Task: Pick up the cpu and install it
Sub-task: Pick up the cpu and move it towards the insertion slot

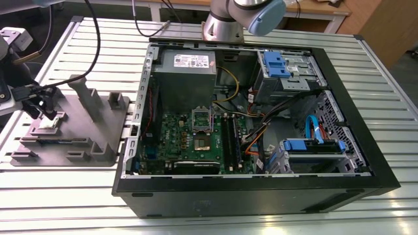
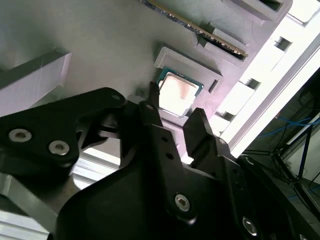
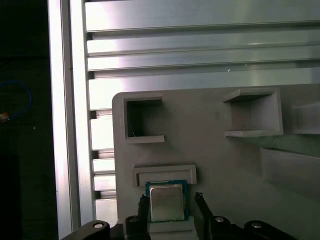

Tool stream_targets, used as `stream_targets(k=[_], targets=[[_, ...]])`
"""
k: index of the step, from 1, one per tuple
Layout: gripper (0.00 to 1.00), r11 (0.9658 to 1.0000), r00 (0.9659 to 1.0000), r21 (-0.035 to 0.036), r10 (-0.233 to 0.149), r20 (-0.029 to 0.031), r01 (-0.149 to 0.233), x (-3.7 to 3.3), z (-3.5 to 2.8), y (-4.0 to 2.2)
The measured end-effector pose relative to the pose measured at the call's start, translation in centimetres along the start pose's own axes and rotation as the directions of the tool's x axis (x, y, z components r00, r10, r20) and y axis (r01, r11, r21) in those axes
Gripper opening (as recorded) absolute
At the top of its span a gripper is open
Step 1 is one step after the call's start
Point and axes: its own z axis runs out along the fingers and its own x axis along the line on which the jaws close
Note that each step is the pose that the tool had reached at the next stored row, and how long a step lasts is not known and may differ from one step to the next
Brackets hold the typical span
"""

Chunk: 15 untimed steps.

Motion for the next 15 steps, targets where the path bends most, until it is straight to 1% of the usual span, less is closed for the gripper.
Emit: stream_targets(k=[1, 2, 3, 6, 13, 15], targets=[[0.47, 1.0, 1.0, 0.0, 0.0, 0.0, 0.0, 0.0, 0.0, 0.0], [0.47, 1.0, 1.0, 0.0, 0.0, 0.0, 0.0, 0.0, 0.0, 0.0], [0.53, 1.0, 1.0, 0.0, 0.0, 0.0001, 0.0, 0.0, 0.01, 0.0], [0.53, 1.0, 1.0, -0.0003, 0.0, 0.0005, 0.0, 0.0, 0.1, 0.0], [0.53, 1.0, 1.0, -0.0001, 0.0, 0.0001, 0.0, 0.03, 1.14, -0.03], [0.53, 1.0, 1.0, 0.0, 0.0, -0.0001, 0.0, 0.03, 1.25, -0.03]])
